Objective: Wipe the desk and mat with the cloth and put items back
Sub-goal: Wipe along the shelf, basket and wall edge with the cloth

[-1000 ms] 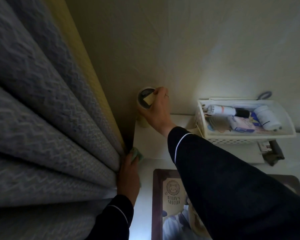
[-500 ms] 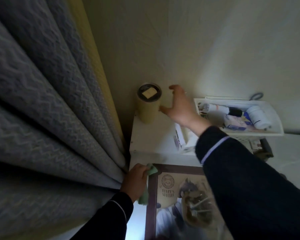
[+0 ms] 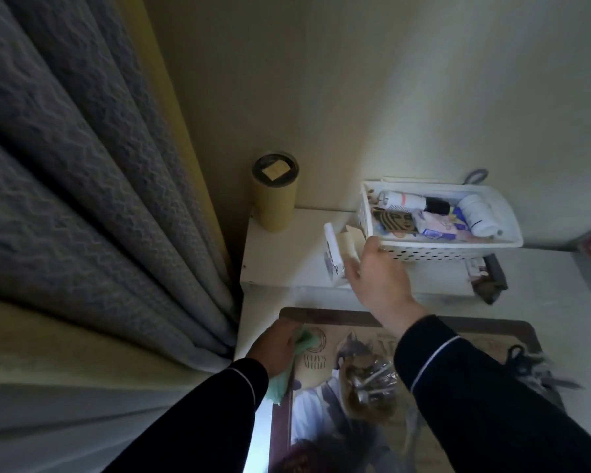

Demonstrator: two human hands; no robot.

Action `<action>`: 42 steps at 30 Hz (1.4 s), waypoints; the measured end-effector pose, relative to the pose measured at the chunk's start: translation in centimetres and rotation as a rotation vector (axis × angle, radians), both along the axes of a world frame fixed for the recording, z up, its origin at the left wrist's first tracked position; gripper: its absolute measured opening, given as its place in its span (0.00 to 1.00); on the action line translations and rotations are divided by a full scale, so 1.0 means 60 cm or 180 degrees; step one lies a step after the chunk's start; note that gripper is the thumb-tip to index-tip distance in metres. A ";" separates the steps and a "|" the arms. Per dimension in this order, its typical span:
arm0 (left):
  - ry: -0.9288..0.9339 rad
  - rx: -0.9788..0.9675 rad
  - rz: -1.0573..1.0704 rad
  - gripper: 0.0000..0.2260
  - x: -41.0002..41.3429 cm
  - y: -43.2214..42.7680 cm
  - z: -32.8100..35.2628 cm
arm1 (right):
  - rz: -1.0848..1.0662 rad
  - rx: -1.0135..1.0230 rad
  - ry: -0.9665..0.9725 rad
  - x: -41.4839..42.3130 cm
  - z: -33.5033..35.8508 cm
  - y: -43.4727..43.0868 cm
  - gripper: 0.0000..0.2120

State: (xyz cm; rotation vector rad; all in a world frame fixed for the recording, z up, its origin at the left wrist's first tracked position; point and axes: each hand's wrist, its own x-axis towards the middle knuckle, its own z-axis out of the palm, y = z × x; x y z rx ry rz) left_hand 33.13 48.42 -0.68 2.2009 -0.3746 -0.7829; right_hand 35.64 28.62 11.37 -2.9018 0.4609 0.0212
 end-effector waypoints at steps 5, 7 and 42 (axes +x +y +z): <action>-0.0468 -0.0459 0.0664 0.16 0.043 -0.036 0.048 | -0.0131 -0.0705 0.0475 0.006 -0.007 0.004 0.07; -0.0459 -0.0687 0.0859 0.18 0.059 -0.052 0.070 | -0.0119 -0.0582 0.0454 0.009 -0.013 0.004 0.07; 0.0493 -0.0932 0.2924 0.16 0.189 -0.029 0.101 | -0.2996 0.4199 -0.0553 0.007 0.014 -0.201 0.16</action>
